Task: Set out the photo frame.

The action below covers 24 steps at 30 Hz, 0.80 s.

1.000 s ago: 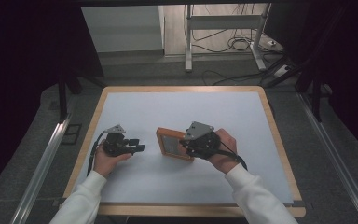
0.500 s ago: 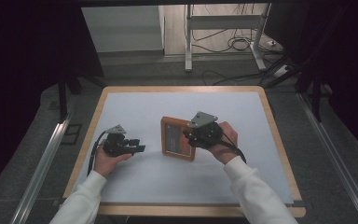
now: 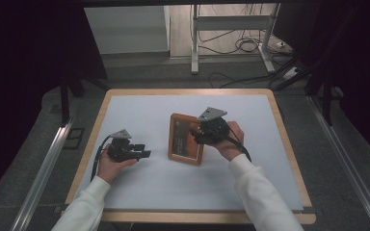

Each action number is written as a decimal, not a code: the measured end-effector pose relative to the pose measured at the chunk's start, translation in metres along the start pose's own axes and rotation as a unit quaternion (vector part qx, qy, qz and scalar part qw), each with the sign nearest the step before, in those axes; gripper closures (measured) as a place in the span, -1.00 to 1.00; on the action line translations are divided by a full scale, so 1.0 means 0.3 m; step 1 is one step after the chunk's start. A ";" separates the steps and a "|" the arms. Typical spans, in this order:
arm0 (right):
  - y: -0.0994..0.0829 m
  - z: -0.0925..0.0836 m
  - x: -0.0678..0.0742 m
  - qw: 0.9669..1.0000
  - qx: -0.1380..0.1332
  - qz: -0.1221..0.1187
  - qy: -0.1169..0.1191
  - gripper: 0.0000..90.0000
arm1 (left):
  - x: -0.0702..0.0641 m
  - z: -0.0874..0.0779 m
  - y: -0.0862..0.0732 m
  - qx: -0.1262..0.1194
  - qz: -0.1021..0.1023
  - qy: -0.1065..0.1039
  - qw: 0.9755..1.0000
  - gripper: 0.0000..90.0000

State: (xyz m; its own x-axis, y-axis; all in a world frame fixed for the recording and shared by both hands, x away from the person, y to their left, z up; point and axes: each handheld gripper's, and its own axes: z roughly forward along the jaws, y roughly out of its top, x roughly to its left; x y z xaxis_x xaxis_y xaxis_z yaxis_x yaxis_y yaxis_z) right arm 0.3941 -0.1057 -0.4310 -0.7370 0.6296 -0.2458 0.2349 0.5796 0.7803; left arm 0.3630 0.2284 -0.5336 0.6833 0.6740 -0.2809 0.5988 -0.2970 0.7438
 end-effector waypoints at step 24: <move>-0.035 -0.069 -0.018 0.999 -0.023 0.046 -0.011 -0.56 | -0.005 0.002 0.000 0.002 -0.001 -0.001 1.000 0.09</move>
State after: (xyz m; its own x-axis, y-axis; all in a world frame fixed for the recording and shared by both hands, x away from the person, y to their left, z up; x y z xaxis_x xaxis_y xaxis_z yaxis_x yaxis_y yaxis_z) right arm 0.3825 -0.1258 -0.4260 -0.6997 0.6905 -0.1831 0.2717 0.4943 0.8258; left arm 0.3623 0.2269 -0.5337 0.6824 0.6737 -0.2838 0.6023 -0.2980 0.7406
